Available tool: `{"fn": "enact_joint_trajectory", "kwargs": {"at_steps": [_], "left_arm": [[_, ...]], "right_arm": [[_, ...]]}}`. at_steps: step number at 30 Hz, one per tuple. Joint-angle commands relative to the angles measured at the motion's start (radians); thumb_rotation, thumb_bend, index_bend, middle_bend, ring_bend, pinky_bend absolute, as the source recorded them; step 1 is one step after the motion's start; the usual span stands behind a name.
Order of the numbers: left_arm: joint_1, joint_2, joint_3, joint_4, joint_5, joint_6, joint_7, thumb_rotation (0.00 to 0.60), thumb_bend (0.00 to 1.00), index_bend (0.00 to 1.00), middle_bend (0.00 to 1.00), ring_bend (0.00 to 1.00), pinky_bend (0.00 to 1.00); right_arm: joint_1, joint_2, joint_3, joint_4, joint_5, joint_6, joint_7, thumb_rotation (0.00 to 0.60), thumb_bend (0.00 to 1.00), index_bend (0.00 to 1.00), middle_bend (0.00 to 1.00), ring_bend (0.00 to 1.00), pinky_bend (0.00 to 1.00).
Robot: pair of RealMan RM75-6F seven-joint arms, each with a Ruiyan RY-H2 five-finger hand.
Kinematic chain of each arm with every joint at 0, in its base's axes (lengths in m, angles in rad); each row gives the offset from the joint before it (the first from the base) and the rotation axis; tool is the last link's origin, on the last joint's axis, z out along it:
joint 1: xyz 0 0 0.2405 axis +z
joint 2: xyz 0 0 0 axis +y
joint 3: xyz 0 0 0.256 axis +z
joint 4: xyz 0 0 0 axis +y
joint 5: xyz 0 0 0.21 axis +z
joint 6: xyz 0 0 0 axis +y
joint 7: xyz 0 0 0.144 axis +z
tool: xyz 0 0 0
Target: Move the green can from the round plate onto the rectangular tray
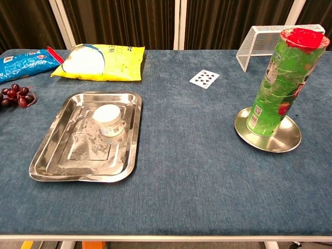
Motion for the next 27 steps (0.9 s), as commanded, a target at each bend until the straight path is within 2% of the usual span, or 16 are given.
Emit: {"fn": "enact_joint_trajectory", "kwargs": {"at_steps": [1,8,12,16,24,27], "left_arm": [[0.000,-0.002,0.002,0.004,0.001,-0.002,-0.004,0.600,0.00,0.10,0.12,0.03,0.13],[0.003,-0.002,0.002,0.013,0.000,0.002,-0.019,0.600,0.00,0.10,0.12,0.03,0.13],[0.004,-0.002,0.003,0.019,-0.003,-0.001,-0.030,0.600,0.00,0.10,0.12,0.03,0.13],[0.007,-0.003,0.002,0.025,-0.005,0.003,-0.039,0.600,0.00,0.10,0.12,0.03,0.13],[0.009,-0.006,0.002,0.035,-0.006,0.004,-0.047,0.600,0.00,0.10,0.12,0.03,0.13],[0.009,-0.007,0.002,0.036,-0.007,0.004,-0.048,0.600,0.00,0.10,0.12,0.03,0.13]], "right_arm": [[0.066,-0.038,0.031,-0.020,0.085,-0.072,-0.066,0.600,0.08,0.00,0.00,0.00,0.19],[0.131,-0.073,0.039,-0.019,0.189,-0.111,-0.156,0.600,0.11,0.00,0.01,0.00,0.27],[0.158,-0.086,0.037,-0.019,0.238,-0.113,-0.203,0.600,0.14,0.00,0.05,0.00,0.29],[0.173,-0.098,0.029,-0.017,0.267,-0.099,-0.241,0.600,0.17,0.01,0.11,0.07,0.36],[0.196,-0.120,0.011,-0.010,0.310,-0.067,-0.305,0.600,0.21,0.17,0.27,0.22,0.42],[0.201,-0.126,0.007,-0.008,0.316,-0.053,-0.312,0.600,0.23,0.28,0.36,0.29,0.47]]}}
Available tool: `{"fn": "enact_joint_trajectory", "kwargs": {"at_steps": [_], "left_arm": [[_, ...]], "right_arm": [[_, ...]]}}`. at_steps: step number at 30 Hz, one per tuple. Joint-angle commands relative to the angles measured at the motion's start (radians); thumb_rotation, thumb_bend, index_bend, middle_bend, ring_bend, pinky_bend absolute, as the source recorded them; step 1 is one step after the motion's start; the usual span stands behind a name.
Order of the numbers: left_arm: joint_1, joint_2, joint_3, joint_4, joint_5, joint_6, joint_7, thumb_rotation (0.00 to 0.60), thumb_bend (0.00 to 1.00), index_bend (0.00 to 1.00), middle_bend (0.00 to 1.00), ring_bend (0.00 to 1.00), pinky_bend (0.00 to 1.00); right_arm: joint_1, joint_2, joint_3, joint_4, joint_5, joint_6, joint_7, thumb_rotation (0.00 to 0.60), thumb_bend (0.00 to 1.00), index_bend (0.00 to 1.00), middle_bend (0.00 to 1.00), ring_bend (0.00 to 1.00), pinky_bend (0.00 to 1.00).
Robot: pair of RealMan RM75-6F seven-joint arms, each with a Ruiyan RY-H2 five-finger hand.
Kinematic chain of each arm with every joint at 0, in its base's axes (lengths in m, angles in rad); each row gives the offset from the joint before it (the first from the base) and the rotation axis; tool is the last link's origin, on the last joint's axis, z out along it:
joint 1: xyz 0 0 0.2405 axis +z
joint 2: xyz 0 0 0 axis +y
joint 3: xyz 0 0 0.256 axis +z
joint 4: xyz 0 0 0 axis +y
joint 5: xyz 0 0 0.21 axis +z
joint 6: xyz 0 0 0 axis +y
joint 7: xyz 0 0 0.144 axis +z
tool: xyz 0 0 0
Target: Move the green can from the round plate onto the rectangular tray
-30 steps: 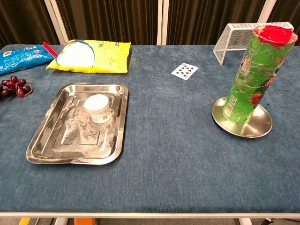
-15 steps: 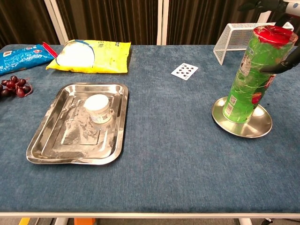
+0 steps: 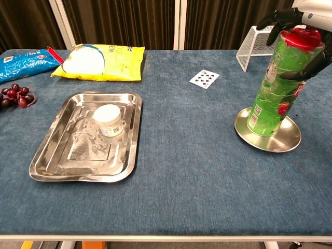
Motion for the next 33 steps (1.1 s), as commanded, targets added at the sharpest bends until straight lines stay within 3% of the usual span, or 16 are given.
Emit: {"fn": "enact_joint_trajectory", "kwargs": {"at_steps": [1,6,11,16,21,27,33], "left_arm": [[0.000,0.000,0.000,0.001,0.000,0.000,0.000,0.600,0.00,0.10,0.12,0.03,0.13],[0.000,0.002,0.000,-0.001,0.000,-0.001,0.000,0.600,0.00,0.10,0.12,0.03,0.13],[-0.001,0.002,0.000,-0.002,0.001,-0.001,0.002,0.600,0.00,0.10,0.12,0.03,0.13],[-0.001,0.002,0.000,-0.002,0.001,-0.003,0.001,0.600,0.00,0.10,0.12,0.03,0.13],[-0.002,0.002,0.004,-0.001,0.004,-0.006,0.002,0.600,0.00,0.10,0.12,0.03,0.13],[0.000,-0.004,0.006,0.014,-0.008,-0.020,-0.011,0.600,0.00,0.10,0.12,0.03,0.13],[-0.002,-0.015,0.010,0.030,-0.018,-0.036,-0.018,0.600,0.00,0.10,0.12,0.03,0.13]], "right_arm": [[0.004,-0.006,-0.005,0.002,0.007,0.010,-0.006,0.600,0.24,0.30,0.37,0.30,0.48],[0.010,-0.006,-0.008,0.006,0.009,0.022,0.006,0.600,0.25,0.38,0.43,0.34,0.53],[0.014,0.017,0.004,-0.019,-0.013,0.042,0.028,0.600,0.26,0.39,0.43,0.35,0.53],[0.044,0.058,0.050,-0.073,-0.005,0.039,0.036,0.600,0.26,0.40,0.43,0.35,0.53],[0.125,0.069,0.121,-0.073,0.072,-0.023,0.051,0.600,0.26,0.40,0.44,0.35,0.53],[0.247,0.013,0.161,-0.026,0.163,-0.092,0.013,0.600,0.26,0.40,0.44,0.35,0.53],[0.371,-0.084,0.166,0.048,0.232,-0.128,-0.046,0.600,0.26,0.40,0.44,0.35,0.53]]}}
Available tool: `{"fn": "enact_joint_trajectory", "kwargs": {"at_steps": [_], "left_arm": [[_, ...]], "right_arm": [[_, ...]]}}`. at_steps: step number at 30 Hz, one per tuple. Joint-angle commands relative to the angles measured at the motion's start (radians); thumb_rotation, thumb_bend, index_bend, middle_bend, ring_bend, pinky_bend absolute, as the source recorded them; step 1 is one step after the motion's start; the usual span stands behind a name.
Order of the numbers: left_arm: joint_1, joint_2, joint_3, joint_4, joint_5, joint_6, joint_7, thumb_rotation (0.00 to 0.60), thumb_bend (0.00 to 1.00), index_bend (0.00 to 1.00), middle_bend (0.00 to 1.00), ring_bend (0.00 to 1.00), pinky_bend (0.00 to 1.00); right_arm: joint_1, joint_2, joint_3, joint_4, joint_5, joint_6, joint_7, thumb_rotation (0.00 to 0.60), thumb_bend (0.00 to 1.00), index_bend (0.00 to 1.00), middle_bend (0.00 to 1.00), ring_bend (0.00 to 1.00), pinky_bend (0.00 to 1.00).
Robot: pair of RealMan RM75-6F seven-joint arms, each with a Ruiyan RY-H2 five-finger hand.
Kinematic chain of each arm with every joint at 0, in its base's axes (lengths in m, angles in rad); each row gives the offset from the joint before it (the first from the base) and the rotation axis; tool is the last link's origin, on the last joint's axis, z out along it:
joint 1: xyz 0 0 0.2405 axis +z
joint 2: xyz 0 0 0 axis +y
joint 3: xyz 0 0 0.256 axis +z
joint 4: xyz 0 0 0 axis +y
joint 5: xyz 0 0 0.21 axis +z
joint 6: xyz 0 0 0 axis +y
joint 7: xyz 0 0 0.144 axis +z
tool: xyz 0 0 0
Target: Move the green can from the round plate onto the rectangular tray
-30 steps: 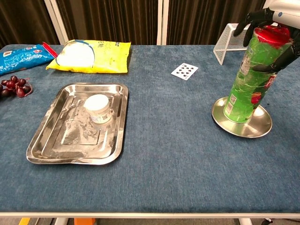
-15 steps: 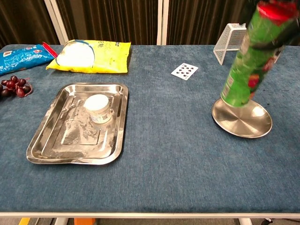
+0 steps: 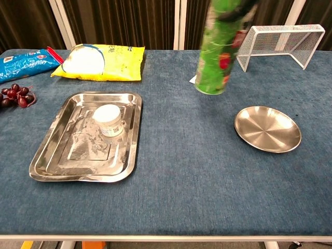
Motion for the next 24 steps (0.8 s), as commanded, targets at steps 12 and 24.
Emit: {"fn": "enact_joint_trajectory", "kwargs": {"at_steps": [12,24], "left_arm": [[0.004,-0.011,0.009,0.019,0.004,-0.003,-0.014,0.600,0.00,0.10,0.12,0.03,0.13],[0.009,-0.003,0.010,0.013,0.019,0.017,-0.017,0.600,0.00,0.10,0.12,0.03,0.13]], "right_arm": [[0.191,-0.226,-0.033,0.226,0.093,-0.043,-0.057,0.600,0.26,0.40,0.43,0.35,0.49],[0.220,-0.247,-0.059,0.286,0.112,-0.058,-0.022,0.600,0.18,0.26,0.33,0.22,0.39]]}}
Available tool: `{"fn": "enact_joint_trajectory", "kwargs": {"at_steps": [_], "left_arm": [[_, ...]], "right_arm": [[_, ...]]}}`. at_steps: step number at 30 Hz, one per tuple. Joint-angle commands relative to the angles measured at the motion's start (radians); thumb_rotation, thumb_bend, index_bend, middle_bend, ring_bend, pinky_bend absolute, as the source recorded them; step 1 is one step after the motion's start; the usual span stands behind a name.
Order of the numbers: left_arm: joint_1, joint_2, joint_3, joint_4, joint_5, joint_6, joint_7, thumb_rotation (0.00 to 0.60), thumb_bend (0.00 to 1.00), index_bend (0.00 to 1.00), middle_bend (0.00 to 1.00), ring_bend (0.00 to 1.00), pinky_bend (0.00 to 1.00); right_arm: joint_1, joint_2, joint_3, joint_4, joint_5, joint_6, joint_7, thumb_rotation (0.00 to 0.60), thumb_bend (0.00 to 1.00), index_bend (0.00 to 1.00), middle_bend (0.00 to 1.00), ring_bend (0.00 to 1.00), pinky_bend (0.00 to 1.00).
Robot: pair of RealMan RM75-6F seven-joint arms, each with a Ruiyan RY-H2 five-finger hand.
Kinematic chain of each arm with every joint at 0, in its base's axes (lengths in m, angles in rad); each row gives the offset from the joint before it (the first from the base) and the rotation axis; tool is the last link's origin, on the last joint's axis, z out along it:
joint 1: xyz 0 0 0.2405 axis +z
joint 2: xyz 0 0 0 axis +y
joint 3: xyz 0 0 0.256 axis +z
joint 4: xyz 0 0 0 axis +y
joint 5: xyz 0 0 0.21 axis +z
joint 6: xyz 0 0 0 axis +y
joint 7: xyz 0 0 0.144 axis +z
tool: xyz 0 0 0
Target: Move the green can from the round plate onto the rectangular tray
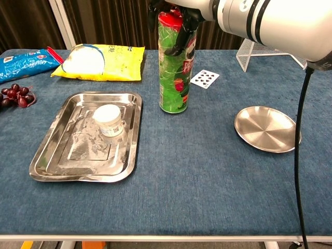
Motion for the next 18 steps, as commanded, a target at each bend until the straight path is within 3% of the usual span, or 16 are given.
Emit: {"fn": "enact_joint_trajectory", "kwargs": {"at_steps": [1,5,9,18], "left_arm": [[-0.001,-0.001,0.001,0.001,0.001,-0.001,0.000,0.600,0.00,0.10,0.12,0.03,0.13],[-0.002,-0.004,-0.001,0.005,0.001,-0.002,-0.004,0.600,0.00,0.10,0.12,0.03,0.13],[-0.003,-0.003,-0.002,0.006,0.002,-0.002,-0.006,0.600,0.00,0.10,0.12,0.03,0.13],[-0.010,-0.001,-0.004,0.001,0.009,-0.005,-0.005,0.600,0.00,0.10,0.12,0.03,0.13]], "right_arm": [[0.004,0.008,-0.006,-0.001,0.007,-0.008,0.004,0.600,0.16,0.23,0.31,0.20,0.37],[0.012,0.025,-0.017,-0.011,0.040,-0.023,-0.006,0.600,0.07,0.12,0.21,0.10,0.27],[0.017,0.042,-0.020,-0.027,0.050,-0.022,0.000,0.600,0.05,0.03,0.13,0.02,0.22],[-0.014,0.089,-0.007,-0.080,-0.046,0.033,0.081,0.600,0.04,0.00,0.03,0.00,0.12]]}}
